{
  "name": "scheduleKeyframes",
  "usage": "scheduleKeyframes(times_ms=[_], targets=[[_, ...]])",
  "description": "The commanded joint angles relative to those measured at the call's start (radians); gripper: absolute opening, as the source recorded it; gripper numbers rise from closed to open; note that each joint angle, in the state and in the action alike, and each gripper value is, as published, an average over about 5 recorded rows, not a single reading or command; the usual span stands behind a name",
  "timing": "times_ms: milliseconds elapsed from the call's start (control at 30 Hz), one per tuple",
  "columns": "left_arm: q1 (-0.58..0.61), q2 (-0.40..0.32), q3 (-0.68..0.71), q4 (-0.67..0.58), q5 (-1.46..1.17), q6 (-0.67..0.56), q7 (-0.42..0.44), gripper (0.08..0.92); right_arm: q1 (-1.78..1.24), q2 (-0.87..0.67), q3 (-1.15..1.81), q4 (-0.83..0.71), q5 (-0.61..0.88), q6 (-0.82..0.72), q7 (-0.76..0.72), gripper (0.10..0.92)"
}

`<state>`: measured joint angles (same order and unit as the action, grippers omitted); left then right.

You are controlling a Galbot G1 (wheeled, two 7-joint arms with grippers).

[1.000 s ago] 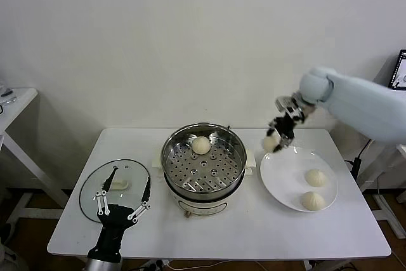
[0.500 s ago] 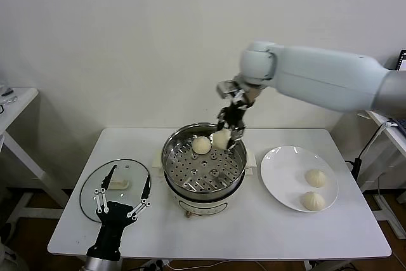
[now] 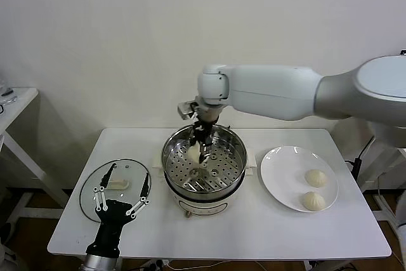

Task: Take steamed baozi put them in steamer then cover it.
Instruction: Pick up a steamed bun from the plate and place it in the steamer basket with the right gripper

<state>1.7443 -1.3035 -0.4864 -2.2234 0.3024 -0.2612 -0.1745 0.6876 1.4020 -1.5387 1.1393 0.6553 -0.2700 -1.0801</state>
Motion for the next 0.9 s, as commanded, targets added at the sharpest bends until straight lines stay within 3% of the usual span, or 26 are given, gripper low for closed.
scheduleKeyframes(times_ms=[33,233,567,700,900], targets=[[0.000,0.001,-0.002,0.000,-0.001,-0.002,-0.001,0.823,-0.060,0.080,-0.014,-0.067,0.001,-0.018,0.024,0.636],[0.003,0.003,-0.004,-0.007,-0.003,-0.002,-0.002,0.823,-0.084,0.098,-0.014,-0.091,-0.021,-0.016,0.025,0.647],[0.004,0.003,-0.010,-0.012,-0.006,-0.001,-0.003,0.823,-0.110,0.101,0.017,-0.108,-0.035,-0.010,0.032,0.734],[0.006,0.002,-0.014,-0.014,-0.006,0.001,-0.003,0.823,-0.103,0.082,0.032,-0.089,-0.034,-0.010,0.036,0.805],[0.006,-0.001,-0.012,-0.015,-0.005,0.004,-0.002,0.823,-0.071,0.011,0.058,-0.019,-0.035,-0.011,0.037,0.822]])
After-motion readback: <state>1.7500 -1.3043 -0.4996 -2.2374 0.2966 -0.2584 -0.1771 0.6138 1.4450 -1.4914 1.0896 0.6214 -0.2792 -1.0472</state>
